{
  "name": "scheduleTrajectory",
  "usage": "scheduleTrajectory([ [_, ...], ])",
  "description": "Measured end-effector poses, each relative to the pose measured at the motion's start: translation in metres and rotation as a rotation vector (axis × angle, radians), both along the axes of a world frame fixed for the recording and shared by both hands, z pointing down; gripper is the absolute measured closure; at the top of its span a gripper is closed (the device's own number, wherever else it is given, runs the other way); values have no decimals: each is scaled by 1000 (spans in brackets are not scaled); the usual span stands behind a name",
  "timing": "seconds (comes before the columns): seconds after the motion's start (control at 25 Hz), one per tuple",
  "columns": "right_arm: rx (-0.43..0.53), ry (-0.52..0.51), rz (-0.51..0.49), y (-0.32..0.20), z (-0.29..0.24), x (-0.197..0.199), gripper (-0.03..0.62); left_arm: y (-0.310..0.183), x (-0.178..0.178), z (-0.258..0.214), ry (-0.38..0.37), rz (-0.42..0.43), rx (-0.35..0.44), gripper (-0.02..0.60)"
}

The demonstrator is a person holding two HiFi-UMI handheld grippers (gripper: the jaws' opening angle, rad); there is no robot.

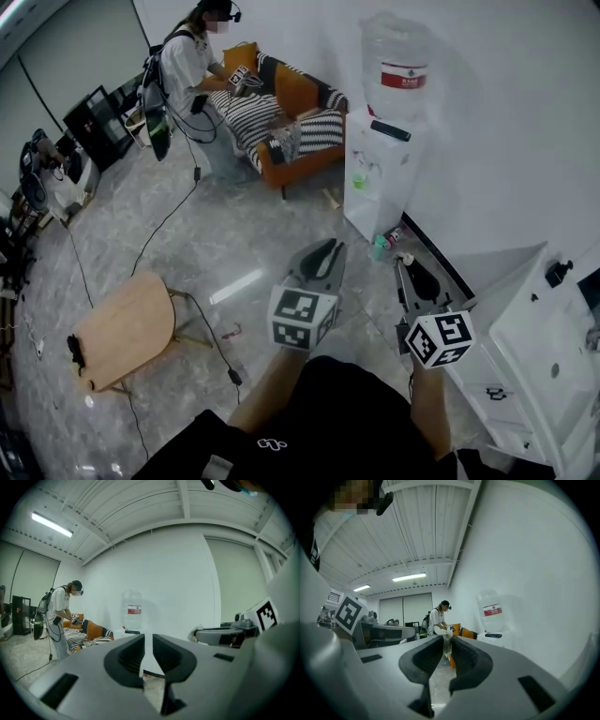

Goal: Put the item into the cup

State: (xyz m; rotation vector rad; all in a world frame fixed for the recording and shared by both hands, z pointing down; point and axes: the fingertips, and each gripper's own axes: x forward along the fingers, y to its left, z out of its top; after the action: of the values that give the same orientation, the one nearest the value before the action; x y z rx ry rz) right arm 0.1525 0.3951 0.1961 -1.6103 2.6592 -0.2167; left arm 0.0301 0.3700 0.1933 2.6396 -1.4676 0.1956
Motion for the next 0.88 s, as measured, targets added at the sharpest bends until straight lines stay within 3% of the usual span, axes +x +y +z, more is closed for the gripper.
scheduleTrajectory([
  [0.28, 16, -14, -1, -38, 8, 7, 531, -39, 1, 5, -3, -12, 23, 525],
  [0.44, 9, -42, 17, -86, 28, 12, 531, -80, 0, 15, -11, 1, 46, 525],
  [0.64, -7, -30, -8, -159, 56, -19, 531, -147, -37, 44, 5, -60, 13, 525],
  [0.88, -98, -19, -22, -221, 90, -40, 531, -219, -58, 58, -84, -61, -13, 525],
])
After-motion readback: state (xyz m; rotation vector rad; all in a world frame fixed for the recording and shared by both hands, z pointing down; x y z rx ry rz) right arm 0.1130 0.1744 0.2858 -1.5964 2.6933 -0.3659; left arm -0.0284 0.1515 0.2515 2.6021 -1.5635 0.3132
